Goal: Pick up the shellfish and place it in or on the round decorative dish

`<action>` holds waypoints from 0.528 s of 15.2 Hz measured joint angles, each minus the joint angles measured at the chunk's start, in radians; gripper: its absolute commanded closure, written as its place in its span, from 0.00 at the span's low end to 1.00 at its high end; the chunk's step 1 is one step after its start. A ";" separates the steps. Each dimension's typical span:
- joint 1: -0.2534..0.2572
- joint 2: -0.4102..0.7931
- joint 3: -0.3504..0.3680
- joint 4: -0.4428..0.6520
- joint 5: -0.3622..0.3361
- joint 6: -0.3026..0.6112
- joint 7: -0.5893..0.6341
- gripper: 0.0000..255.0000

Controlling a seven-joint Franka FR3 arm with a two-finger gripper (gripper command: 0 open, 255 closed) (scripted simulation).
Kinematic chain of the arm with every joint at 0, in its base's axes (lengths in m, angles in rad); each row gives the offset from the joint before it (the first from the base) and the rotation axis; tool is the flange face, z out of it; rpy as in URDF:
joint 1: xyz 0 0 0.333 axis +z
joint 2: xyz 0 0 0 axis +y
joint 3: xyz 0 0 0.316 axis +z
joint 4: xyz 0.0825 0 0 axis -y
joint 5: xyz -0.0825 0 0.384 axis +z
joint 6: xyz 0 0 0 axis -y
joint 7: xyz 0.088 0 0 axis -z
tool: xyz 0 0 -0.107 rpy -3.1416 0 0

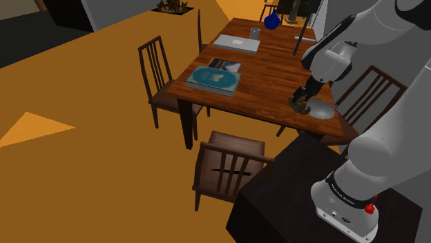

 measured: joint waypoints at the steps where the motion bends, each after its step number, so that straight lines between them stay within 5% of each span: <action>1: -0.001 0.001 0.001 0.000 0.002 0.001 -0.002 0.00; 4: -0.001 0.002 0.001 0.000 0.003 0.002 -0.003 0.00; 5: -0.001 0.002 0.001 0.000 0.004 0.002 -0.003 1.00; 8: -0.001 0.002 0.001 0.000 0.004 0.002 -0.003 1.00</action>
